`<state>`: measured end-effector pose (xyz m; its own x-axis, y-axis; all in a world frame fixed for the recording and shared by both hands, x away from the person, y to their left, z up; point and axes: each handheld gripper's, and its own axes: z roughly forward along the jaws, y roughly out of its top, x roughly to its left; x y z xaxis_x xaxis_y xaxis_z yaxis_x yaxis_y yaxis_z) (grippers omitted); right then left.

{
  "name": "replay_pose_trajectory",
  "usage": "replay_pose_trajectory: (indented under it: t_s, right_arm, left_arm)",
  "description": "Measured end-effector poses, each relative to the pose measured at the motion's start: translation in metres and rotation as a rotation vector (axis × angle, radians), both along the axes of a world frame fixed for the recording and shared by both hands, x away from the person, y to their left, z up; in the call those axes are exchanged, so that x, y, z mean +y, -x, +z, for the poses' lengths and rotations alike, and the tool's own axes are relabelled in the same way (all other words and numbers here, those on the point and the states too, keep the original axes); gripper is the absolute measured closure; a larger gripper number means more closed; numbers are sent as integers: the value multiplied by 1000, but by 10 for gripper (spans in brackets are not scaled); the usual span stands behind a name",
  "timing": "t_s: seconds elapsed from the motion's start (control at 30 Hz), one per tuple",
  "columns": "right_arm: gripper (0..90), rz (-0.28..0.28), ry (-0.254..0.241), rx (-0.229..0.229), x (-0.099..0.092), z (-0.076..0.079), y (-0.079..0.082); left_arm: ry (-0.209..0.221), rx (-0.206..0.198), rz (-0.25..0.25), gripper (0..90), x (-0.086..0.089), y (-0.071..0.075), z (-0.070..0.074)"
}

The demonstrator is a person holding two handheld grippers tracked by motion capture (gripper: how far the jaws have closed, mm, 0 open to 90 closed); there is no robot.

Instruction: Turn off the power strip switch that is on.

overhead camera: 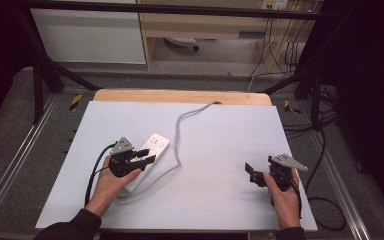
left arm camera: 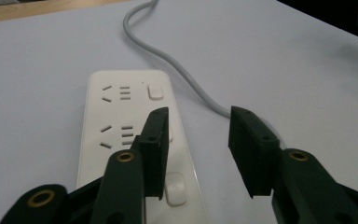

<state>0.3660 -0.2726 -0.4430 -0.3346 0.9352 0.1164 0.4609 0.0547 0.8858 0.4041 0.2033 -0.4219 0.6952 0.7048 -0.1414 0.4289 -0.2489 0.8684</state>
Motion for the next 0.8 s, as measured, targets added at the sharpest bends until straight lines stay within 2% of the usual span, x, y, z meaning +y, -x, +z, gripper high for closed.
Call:
replay_pose_trajectory:
  t_s: [0.17,0.33,0.5,0.6,0.73,0.8]
  right_arm:
    - [33,1,3,2,1,0,0]
    - [33,1,2,3,1,-1,-1]
    - [33,1,0,5,1,-1,0]
    - [33,1,1,6,1,-1,-1]
    - [32,1,-1,6,0,-1,-1]
    - [32,2,0,4,0,-1,-1]
  left_arm:
    - [44,-13,0,422,0,1,5]
    - [60,-63,-3,313,-2,3,8]
    - [76,-87,5,182,-5,5,10]
    - [93,-94,27,148,-6,6,13]
    - [113,-79,28,127,-4,7,18]
    - [109,-76,23,116,-2,8,23]
